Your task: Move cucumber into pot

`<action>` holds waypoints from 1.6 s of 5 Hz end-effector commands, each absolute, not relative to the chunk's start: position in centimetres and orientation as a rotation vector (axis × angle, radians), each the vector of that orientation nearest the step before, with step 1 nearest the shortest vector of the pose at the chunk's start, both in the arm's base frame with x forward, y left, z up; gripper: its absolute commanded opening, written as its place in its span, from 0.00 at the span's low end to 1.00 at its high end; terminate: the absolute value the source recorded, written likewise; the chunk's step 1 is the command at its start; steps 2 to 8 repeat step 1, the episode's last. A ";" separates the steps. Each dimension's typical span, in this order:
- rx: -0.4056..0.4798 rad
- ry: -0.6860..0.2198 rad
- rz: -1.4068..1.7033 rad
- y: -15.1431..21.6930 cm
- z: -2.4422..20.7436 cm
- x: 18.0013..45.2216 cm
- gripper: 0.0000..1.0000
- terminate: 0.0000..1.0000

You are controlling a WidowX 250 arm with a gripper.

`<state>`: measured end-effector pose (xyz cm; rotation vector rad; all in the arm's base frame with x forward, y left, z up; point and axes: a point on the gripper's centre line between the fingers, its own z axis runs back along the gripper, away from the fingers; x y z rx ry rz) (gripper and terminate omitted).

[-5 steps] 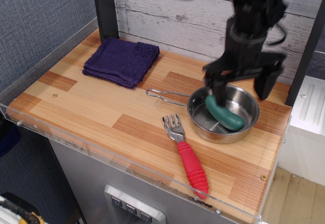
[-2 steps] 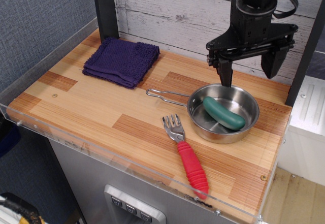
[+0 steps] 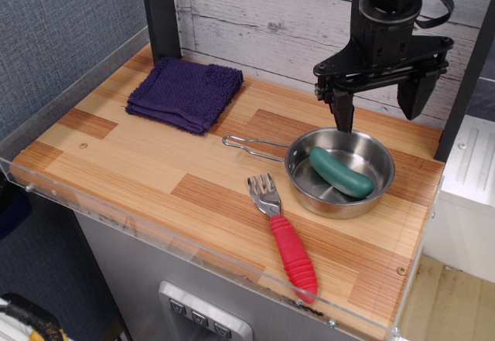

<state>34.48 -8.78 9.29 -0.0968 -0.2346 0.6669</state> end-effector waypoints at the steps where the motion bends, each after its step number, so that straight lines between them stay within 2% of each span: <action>1: -0.125 -0.278 0.659 -8.8 11.2 33.4 1.00 1.00; 8: -0.125 -0.278 0.659 -8.8 11.2 33.4 1.00 1.00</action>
